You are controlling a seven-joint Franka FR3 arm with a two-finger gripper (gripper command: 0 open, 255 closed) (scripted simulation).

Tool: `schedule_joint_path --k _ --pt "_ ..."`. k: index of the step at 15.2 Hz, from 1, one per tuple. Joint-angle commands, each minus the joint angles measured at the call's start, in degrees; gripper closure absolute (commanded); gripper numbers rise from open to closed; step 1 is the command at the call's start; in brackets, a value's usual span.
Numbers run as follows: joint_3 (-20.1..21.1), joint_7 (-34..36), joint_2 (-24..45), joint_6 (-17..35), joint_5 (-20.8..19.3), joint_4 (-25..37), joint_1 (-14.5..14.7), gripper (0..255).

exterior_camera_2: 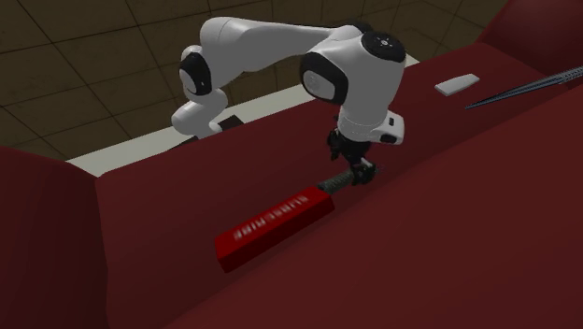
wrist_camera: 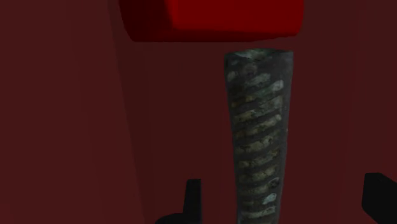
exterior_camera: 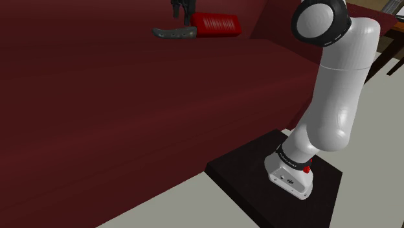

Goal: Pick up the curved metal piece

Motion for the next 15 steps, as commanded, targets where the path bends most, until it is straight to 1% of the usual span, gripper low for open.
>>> schedule_joint_path --k 1,7,9,10,15 --pt "0.7 -2.1 1.8 0.0 -0.1 1.5 0.4 0" --pt "0.7 -2.2 -0.8 6.1 -0.3 -7.2 0.7 0" --pt "0.7 -2.2 -1.0 6.7 -0.3 -8.0 0.7 0" --pt "0.7 -2.2 -1.2 6.9 -0.3 -8.4 0.7 255" --pt "0.6 -2.2 -1.2 6.9 -0.3 -8.5 0.7 255"
